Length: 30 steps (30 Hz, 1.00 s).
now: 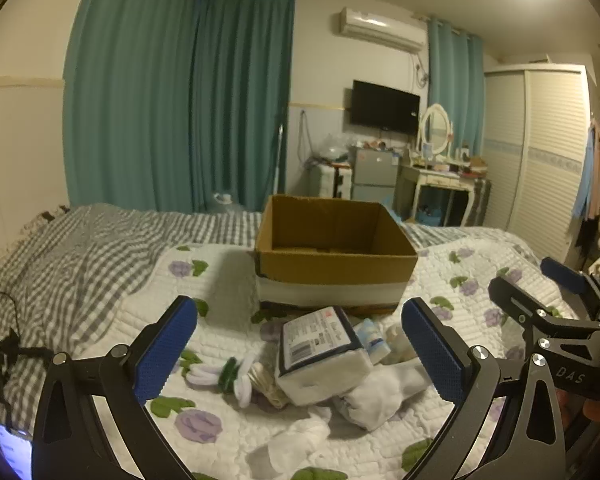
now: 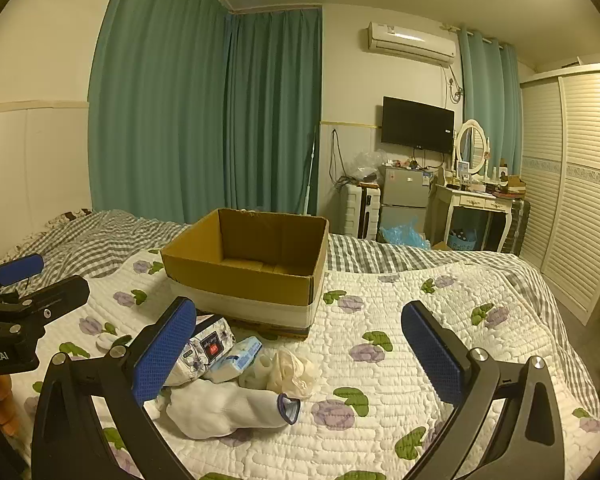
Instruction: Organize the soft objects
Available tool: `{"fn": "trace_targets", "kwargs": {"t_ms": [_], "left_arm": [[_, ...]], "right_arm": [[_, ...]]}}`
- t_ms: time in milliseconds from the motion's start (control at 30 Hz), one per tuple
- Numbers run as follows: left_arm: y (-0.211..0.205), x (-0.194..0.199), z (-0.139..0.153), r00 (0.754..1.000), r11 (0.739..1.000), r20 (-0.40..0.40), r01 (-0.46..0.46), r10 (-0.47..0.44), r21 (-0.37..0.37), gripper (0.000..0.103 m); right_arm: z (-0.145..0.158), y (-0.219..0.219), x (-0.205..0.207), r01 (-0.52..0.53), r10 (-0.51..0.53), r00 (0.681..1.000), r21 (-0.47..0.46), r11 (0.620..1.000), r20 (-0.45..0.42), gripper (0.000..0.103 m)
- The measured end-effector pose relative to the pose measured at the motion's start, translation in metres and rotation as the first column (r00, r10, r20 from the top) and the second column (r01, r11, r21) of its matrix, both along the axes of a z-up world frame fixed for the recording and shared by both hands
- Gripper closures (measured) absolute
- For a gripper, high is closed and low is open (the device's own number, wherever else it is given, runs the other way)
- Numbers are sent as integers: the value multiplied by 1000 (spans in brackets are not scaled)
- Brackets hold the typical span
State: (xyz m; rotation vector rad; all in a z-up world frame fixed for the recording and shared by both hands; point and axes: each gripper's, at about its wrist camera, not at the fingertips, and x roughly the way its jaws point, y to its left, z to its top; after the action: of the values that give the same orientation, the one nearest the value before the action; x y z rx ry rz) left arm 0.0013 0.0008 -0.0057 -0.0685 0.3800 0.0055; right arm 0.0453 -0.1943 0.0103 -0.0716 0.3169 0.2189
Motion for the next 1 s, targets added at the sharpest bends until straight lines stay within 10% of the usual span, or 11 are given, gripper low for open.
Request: {"fn": "trace_targets", "kwargs": {"t_ms": [1000], "left_arm": [[-1,-1,1,1000,1000,-13,1,-1,1,0]], "right_arm": [[-2,-1,2,10,-9,1000,3,1000,-17,0]]}}
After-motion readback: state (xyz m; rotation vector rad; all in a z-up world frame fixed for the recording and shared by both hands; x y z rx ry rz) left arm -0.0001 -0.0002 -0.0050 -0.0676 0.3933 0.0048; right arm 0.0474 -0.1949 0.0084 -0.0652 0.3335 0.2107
